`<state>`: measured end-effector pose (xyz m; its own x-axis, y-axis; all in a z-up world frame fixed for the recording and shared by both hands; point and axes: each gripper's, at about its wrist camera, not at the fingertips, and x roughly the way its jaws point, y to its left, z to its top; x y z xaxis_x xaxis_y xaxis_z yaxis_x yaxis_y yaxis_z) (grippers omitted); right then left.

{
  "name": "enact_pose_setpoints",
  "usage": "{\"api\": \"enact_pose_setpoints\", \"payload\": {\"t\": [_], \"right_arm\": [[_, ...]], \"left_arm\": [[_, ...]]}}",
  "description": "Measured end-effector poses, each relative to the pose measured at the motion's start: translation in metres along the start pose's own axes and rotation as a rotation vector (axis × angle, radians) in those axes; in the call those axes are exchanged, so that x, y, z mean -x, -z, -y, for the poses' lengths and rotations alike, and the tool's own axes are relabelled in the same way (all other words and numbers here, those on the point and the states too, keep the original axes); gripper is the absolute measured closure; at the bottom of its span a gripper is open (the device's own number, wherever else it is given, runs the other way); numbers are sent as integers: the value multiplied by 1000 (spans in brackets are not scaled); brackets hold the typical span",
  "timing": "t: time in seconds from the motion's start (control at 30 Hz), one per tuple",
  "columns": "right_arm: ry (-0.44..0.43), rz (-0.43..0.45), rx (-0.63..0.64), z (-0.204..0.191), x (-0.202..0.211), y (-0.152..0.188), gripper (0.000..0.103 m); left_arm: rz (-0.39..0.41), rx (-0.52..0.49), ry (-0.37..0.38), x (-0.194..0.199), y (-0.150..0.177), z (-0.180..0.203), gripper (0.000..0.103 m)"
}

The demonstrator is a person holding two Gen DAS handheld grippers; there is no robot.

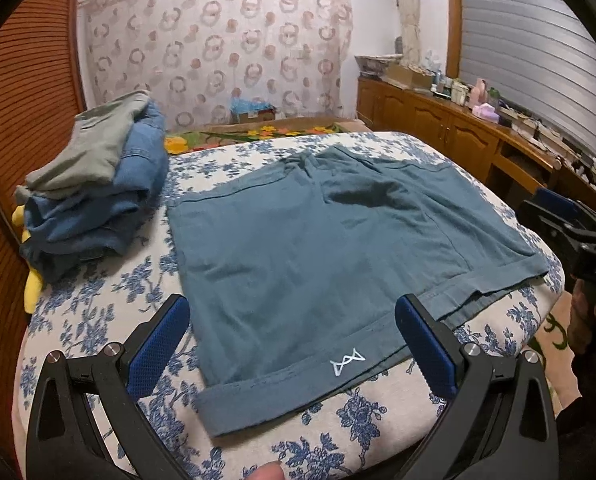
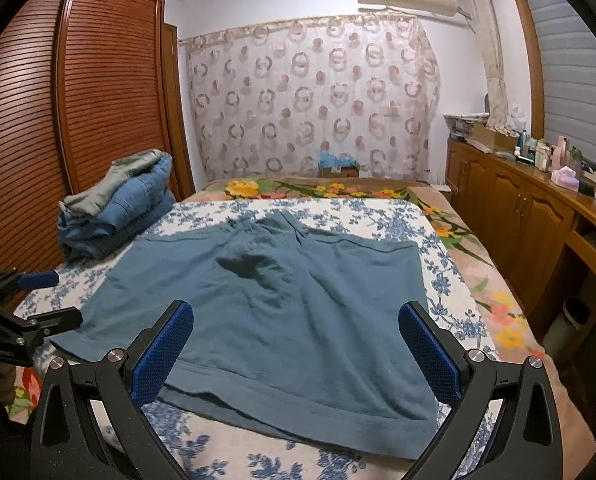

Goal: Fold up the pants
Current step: 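Lower the right tool onto the shorts edge and close it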

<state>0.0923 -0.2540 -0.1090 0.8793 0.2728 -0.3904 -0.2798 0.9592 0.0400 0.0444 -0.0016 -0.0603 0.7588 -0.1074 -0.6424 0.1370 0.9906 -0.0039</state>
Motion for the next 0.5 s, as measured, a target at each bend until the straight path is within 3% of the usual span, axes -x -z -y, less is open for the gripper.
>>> {"api": "enact_pose_setpoints", "payload": {"t": [0.2,0.5], "right_arm": [[-5,-34,14,5,-3,-4,4],[-14,-100,24,28,-12,-17,20]], "left_arm": [[-5,-25,21,-12,-9,0,0],[-32,-34,43,-31,-24,-4,0]]}}
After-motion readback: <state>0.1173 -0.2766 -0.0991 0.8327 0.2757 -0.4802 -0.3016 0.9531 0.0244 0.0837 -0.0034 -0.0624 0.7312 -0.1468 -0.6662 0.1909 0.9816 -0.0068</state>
